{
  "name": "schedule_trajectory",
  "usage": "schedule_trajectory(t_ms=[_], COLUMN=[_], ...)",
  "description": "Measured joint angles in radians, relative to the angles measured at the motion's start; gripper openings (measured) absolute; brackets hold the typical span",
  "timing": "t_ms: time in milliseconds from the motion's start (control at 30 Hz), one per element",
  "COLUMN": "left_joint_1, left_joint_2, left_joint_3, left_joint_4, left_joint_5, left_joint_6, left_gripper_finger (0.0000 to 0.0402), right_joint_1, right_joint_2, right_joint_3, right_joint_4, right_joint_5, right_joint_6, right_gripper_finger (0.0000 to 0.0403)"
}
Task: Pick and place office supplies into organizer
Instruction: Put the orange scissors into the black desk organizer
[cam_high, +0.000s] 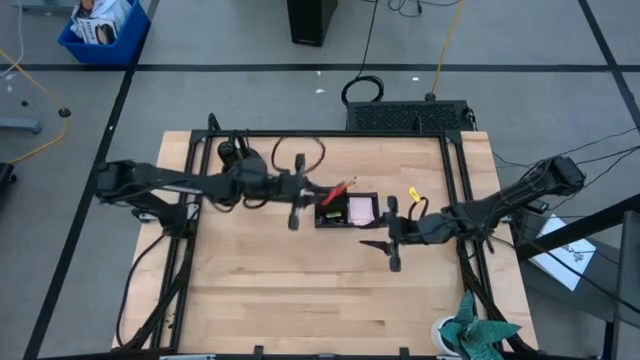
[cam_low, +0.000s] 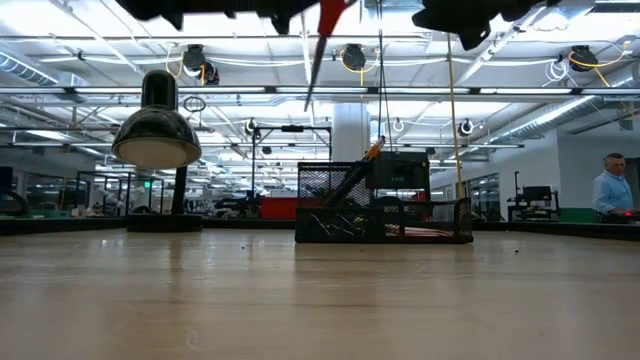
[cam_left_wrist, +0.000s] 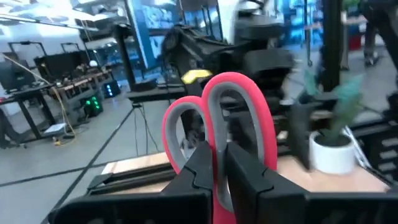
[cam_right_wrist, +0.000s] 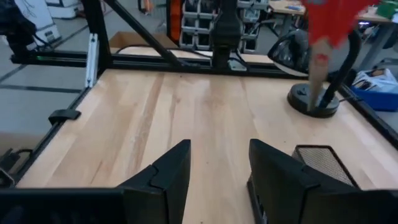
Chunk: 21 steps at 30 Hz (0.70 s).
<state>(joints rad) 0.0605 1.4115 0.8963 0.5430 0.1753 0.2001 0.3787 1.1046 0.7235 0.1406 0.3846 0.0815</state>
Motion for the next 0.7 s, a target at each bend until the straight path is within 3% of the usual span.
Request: schedule_trajectory(t_ms=[267,700], left_joint_1=[0.139,0.185], left_joint_2=[0.156,0.260], left_joint_3=[-0.008,-0.007], left_joint_4=[0.183,0.220], left_joint_5=[0.151,0.124], left_joint_6=[-0.108,-0.151], left_gripper_finger=[0.0008,0.0017], right_joint_1=[0.022,-0.007], right_joint_2=[-0.005,-0.005], right_joint_3=[0.000,0.000], right_joint_4=[0.003,0.004], right_joint_5=[0.040,0.042], right_joint_6=[-0.018,-0.019], right_gripper_finger=[0.0155,0.0155])
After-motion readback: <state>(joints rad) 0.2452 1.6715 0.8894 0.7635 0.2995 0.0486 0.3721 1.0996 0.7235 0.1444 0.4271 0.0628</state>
